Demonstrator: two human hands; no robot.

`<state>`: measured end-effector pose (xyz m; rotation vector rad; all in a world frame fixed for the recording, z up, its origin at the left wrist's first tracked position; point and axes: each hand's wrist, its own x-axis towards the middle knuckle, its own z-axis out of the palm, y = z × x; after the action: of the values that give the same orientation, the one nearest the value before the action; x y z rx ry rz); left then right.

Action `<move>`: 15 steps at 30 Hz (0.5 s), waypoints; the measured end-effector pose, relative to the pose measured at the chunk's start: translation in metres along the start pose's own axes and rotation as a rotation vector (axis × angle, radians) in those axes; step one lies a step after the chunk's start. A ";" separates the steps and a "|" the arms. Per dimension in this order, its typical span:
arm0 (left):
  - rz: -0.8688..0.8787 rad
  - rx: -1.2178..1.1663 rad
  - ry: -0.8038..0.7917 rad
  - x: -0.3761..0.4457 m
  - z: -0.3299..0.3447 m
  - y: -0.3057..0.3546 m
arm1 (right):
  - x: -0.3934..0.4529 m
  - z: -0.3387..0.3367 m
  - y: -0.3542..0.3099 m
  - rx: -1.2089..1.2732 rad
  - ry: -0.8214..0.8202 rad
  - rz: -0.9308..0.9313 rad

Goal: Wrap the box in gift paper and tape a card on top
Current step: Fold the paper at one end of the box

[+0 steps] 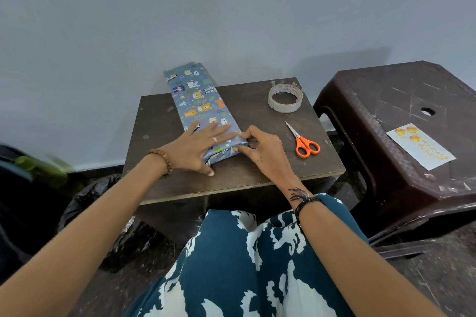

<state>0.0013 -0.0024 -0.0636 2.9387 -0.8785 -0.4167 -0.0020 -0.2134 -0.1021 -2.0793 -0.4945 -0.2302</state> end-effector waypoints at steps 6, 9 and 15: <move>-0.082 -0.096 0.187 -0.030 0.019 -0.006 | 0.000 -0.001 0.001 -0.007 -0.021 0.007; -0.166 -0.235 0.321 -0.046 0.029 0.011 | 0.000 -0.001 0.000 -0.016 -0.029 0.007; -0.183 -0.179 0.354 -0.044 0.031 0.018 | 0.000 -0.001 -0.001 -0.025 -0.030 0.018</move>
<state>-0.0517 0.0076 -0.0811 2.8070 -0.5039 0.0224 -0.0028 -0.2138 -0.1013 -2.1137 -0.4932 -0.1963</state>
